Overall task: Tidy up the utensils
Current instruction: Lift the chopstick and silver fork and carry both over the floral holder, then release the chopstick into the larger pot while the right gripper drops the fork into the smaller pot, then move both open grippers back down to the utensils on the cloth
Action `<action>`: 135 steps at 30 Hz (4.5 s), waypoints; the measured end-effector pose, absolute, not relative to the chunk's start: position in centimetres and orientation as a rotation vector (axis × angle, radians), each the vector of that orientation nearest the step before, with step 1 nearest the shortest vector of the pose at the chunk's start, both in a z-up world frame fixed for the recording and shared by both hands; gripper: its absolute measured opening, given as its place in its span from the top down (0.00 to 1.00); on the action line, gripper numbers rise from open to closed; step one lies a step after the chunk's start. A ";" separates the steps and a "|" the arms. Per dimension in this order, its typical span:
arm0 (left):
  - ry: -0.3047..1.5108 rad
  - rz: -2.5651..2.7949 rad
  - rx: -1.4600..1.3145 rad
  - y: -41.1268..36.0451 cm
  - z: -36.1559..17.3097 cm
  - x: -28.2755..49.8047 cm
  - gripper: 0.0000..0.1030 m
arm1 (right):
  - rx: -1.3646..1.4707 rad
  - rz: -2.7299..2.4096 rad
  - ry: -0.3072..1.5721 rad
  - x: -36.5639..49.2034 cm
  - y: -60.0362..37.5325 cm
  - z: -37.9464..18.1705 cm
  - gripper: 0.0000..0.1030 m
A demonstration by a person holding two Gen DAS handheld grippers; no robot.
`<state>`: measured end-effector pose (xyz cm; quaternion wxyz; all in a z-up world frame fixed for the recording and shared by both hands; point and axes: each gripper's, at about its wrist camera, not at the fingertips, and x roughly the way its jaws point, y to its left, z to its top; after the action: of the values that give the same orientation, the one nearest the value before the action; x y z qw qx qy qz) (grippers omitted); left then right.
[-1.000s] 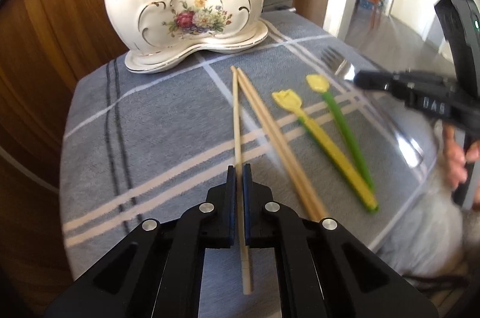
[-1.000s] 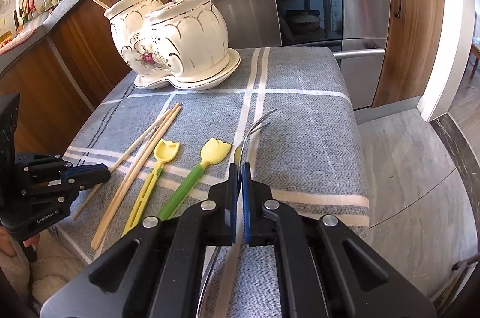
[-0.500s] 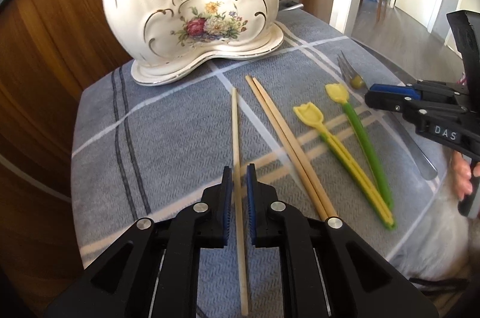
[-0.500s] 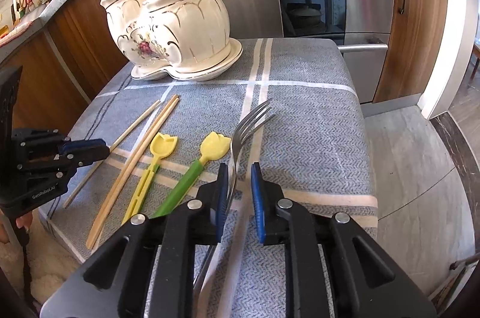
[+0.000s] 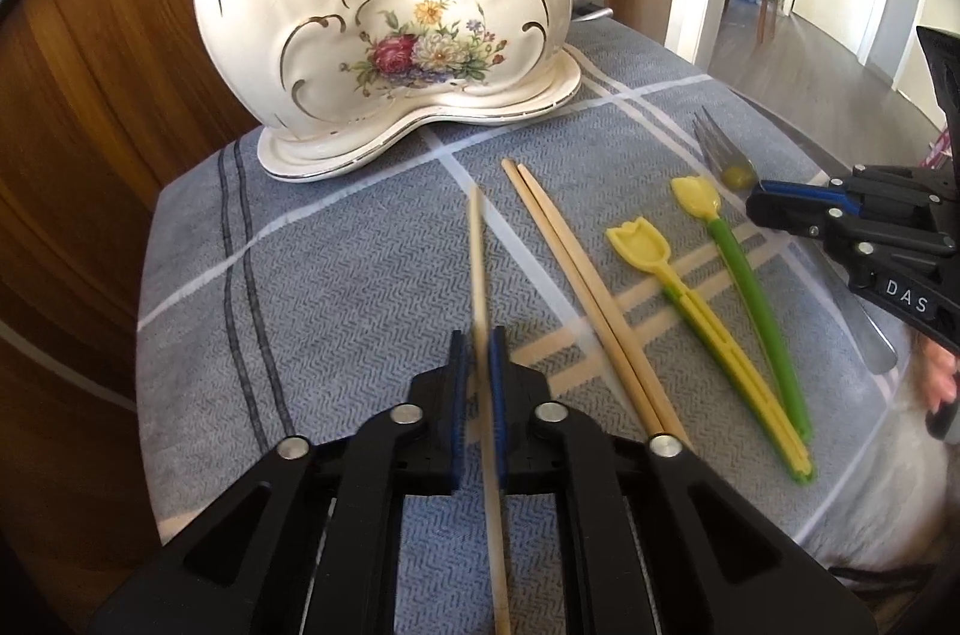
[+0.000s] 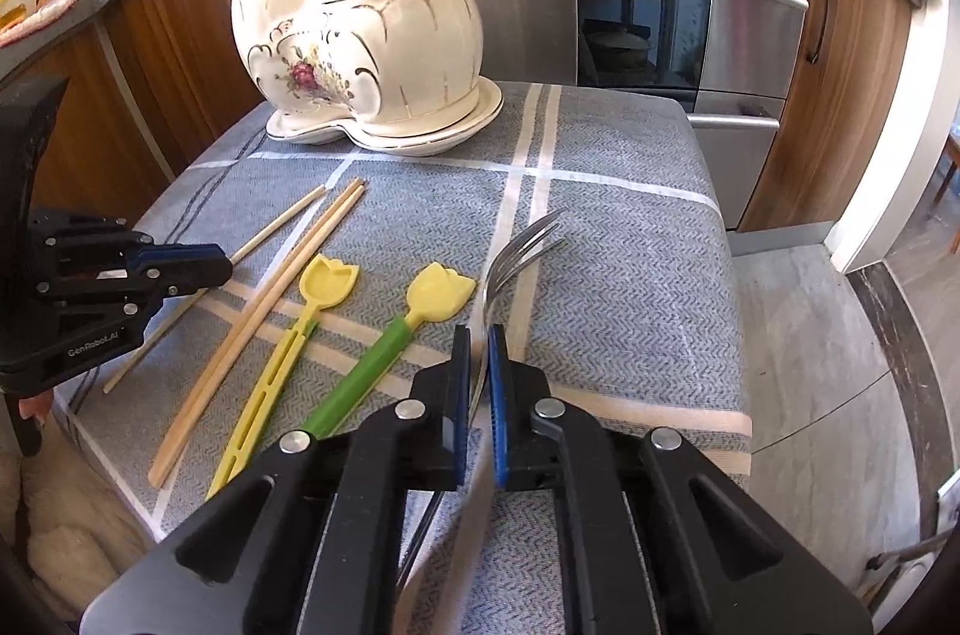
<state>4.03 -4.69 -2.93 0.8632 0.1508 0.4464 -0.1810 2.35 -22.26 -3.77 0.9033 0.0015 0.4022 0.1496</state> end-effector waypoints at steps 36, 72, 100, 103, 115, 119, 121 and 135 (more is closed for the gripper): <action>0.217 -0.354 -0.038 -1.3 16.1 7.7 0.95 | 0.074 0.174 0.102 3.5 -24.6 15.5 0.98; 0.191 -0.269 0.107 -4.1 11.3 15.1 0.92 | -0.132 0.371 0.477 15.0 -15.9 8.6 0.98; 0.189 -0.250 0.077 -3.2 13.3 14.3 0.70 | -0.133 0.330 0.514 15.6 -15.9 7.6 0.87; 0.188 -0.249 0.077 -3.2 13.3 14.3 0.70 | -0.118 0.325 0.503 15.5 -16.2 7.8 0.79; 0.176 -0.240 0.089 -2.4 14.9 12.5 0.51 | -0.036 0.349 0.388 13.1 -18.2 10.6 0.41; 0.157 -0.232 0.071 -1.3 15.6 10.8 0.43 | 0.006 0.358 0.303 10.7 -19.3 12.5 0.34; 0.157 -0.232 0.067 -0.9 15.8 10.2 0.40 | 0.021 0.359 0.268 9.6 -19.8 13.4 0.31; 0.244 -0.253 0.094 -0.1 13.5 3.7 0.17 | 0.058 0.287 0.272 4.4 -21.5 14.0 0.06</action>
<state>3.71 -0.09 13.46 0.9835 0.0469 0.1215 -0.1258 4.43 -21.52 13.96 0.9801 0.0290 0.1353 0.1424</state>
